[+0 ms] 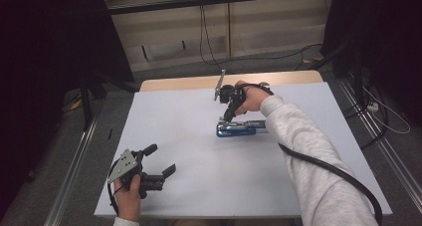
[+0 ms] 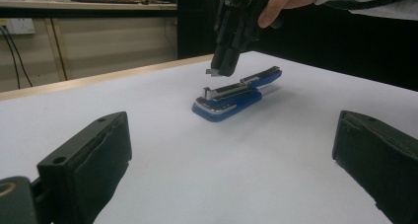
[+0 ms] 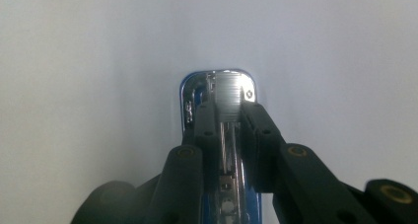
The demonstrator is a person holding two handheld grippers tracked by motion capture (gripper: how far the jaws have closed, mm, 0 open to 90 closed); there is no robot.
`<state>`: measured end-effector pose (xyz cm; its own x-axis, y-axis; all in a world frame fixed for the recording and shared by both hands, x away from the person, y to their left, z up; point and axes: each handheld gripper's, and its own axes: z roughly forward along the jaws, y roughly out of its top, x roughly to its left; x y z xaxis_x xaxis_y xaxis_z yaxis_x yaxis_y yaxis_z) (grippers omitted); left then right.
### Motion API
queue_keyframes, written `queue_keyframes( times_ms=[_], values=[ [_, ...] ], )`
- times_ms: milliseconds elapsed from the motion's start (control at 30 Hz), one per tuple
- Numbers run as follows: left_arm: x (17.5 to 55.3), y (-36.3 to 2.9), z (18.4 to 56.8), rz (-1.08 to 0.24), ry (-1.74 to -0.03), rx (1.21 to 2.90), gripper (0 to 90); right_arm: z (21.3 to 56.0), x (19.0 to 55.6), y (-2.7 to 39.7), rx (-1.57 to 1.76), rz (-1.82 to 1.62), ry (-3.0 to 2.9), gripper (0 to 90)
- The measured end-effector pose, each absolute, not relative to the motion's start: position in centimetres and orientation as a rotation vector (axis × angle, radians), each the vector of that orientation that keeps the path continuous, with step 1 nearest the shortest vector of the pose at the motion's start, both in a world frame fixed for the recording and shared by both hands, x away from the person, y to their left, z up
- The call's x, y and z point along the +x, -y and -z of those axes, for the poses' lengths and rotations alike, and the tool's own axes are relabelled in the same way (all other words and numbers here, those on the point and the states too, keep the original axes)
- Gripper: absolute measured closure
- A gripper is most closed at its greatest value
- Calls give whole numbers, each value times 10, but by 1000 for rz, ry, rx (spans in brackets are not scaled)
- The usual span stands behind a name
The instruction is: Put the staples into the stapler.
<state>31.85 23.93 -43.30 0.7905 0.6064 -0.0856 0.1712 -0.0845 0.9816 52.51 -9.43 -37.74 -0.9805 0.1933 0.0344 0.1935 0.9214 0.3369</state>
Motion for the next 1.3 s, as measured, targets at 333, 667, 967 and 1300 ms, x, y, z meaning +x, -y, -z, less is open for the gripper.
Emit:
queue_keyframes(
  times_ms=[333, 667, 967, 1300],
  values=[
    [318, -239, 433, -408, -623, 1644, 16, 385, 522, 95, -326, 526, 3073, 785],
    [318, -239, 433, -410, -623, 1641, 16, 390, 522, 95, -303, 515, 3073, 785],
    [318, -238, 433, -409, -625, 1649, 16, 393, 523, 92, -295, 516, 3074, 785],
    [318, -238, 433, -408, -623, 1650, 16, 395, 524, 90, -278, 496, 3079, 785]
  ],
)
